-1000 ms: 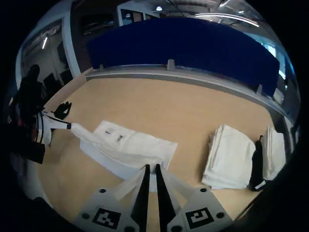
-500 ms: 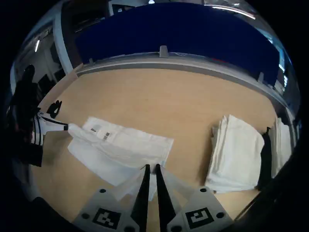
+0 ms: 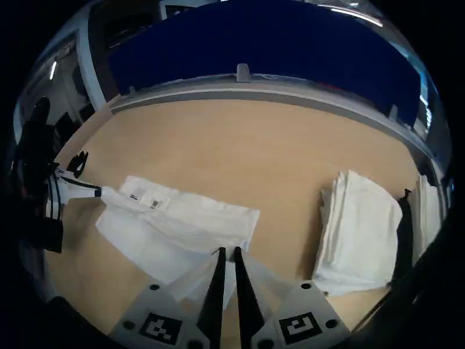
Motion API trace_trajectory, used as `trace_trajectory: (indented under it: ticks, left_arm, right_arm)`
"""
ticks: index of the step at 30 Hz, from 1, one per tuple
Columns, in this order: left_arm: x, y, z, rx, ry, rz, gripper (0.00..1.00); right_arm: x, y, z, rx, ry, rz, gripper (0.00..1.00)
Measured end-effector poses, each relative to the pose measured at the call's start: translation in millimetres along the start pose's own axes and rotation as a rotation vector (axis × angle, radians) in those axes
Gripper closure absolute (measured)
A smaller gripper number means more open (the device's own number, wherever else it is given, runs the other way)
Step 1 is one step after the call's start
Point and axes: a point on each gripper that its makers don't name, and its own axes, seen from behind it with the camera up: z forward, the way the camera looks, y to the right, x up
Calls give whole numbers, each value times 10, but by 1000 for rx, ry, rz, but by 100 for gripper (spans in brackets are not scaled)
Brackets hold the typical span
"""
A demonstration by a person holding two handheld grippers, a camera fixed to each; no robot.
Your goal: Fold towel
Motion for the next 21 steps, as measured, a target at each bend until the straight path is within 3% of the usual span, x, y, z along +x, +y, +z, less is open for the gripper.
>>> trace_trajectory:
  ticks: [6, 12, 20, 21]
  left_arm:
    - [14, -20, 16, 4, 1, -8, 87]
    - [81, -76, 20, 25, 12, -16, 67]
    - [145, -100, -29, 30, 37, -22, 50]
    - [145, -99, -34, 30, 38, -21, 44]
  right_arm:
    - [15, 19, 39, -6, 1, 8, 89]
    - [67, 60, 58, -22, 8, 14, 83]
    - [132, 118, 28, -45, 36, 14, 43]
    - [140, 124, 22, -48, 41, 13, 41]
